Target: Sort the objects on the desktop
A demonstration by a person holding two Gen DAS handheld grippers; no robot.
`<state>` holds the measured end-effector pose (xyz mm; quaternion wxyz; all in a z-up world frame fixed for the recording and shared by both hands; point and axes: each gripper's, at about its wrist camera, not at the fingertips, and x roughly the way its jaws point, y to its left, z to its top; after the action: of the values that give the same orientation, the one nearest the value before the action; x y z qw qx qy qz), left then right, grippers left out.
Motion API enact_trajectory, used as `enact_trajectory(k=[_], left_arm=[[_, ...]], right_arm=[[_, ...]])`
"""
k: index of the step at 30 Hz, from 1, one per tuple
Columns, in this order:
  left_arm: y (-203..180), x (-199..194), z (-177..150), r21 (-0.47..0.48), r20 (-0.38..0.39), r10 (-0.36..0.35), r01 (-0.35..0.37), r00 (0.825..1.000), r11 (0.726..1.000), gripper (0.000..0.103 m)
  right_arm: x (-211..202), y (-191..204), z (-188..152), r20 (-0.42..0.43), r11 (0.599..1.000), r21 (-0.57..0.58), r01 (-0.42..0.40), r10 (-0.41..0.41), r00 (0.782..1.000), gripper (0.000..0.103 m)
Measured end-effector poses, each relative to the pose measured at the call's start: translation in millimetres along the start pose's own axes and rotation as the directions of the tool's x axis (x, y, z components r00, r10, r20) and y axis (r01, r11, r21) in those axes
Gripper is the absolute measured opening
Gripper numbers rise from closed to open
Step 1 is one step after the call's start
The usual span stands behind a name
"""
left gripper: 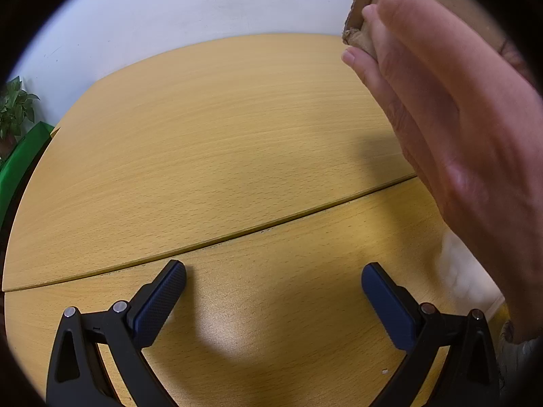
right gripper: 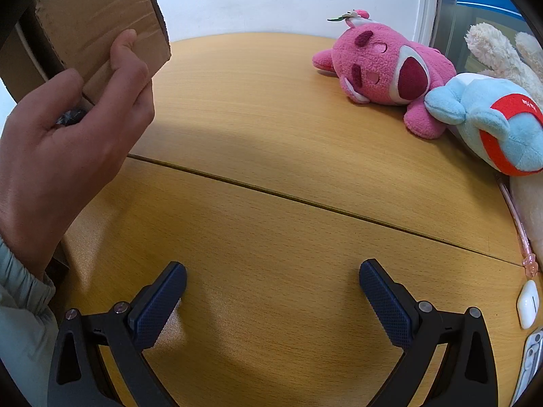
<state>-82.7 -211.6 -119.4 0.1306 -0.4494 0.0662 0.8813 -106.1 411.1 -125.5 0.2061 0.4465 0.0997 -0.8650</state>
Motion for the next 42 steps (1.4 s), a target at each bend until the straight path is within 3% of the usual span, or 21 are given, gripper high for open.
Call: enact_trajectory(k=[42], left_arm=[[-7.5, 4.0, 4.3, -0.005, 0.001, 0.004, -0.004, 1.000, 1.000, 0.103]], right_arm=[[1.7, 0.4, -1.4, 0.001, 1.000, -0.004, -0.003, 0.003, 1.000, 0.103]])
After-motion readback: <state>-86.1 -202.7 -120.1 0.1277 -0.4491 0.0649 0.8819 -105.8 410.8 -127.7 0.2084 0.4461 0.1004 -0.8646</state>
